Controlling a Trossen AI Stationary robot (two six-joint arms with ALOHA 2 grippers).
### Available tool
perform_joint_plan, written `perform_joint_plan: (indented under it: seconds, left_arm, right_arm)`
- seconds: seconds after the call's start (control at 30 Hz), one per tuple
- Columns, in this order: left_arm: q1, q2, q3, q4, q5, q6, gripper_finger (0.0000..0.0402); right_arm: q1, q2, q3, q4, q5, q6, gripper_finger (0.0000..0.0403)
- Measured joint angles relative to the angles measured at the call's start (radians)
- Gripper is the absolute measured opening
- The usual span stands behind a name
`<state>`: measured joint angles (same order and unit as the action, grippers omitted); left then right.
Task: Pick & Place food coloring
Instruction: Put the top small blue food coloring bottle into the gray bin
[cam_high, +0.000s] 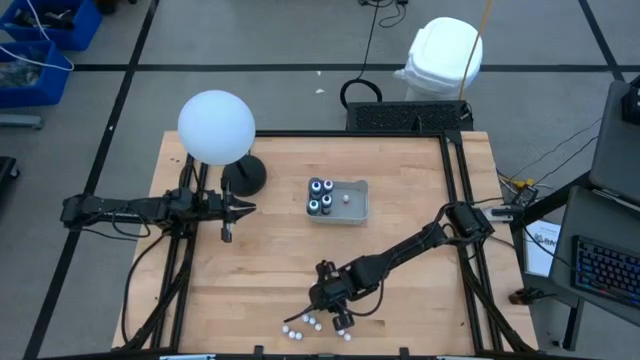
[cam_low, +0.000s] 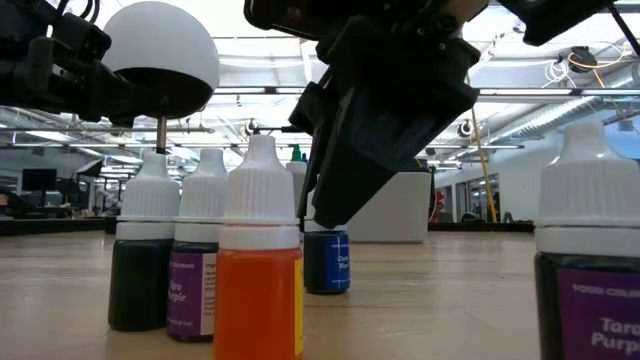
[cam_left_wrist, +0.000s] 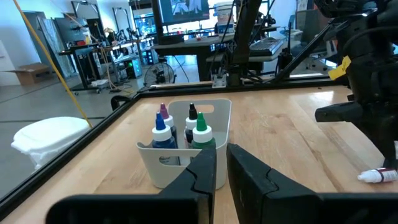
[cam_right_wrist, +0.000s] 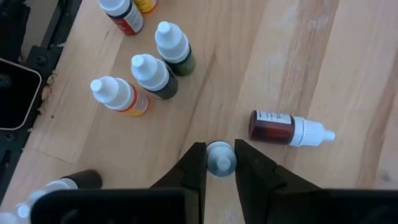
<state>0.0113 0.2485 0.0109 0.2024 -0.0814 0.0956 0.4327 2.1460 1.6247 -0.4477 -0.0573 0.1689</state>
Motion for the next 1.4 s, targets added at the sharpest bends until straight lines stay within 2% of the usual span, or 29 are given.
perform_joint_plan:
  seconds: [0.27,0.43,0.73,1.13,1.4]
  left_arm:
    - [0.0,0.0,0.0,0.0,0.0,0.0,0.0047]
    - [0.0,0.0,0.0,-0.008,-0.003,0.0,0.0047]
    - [0.0,0.0,0.0,-0.016,-0.024,0.001,0.0047]
    - [0.0,0.0,0.0,-0.023,-0.024,0.0,0.0047]
    - [0.0,0.0,0.0,-0.028,-0.024,0.0,0.0047]
  right_arm:
    - [-0.028,-0.031,0.014,-0.159,-0.049,0.033,0.0049]
    - [-0.041,-0.032,0.106,-0.302,-0.045,0.025,0.005]
    - [-0.045,-0.047,0.234,-0.394,-0.043,-0.054,0.0052]
    - [-0.06,-0.214,0.237,-0.485,0.185,-0.051,0.005]
    - [-0.104,-0.243,0.237,-0.574,0.217,-0.021,0.0049]
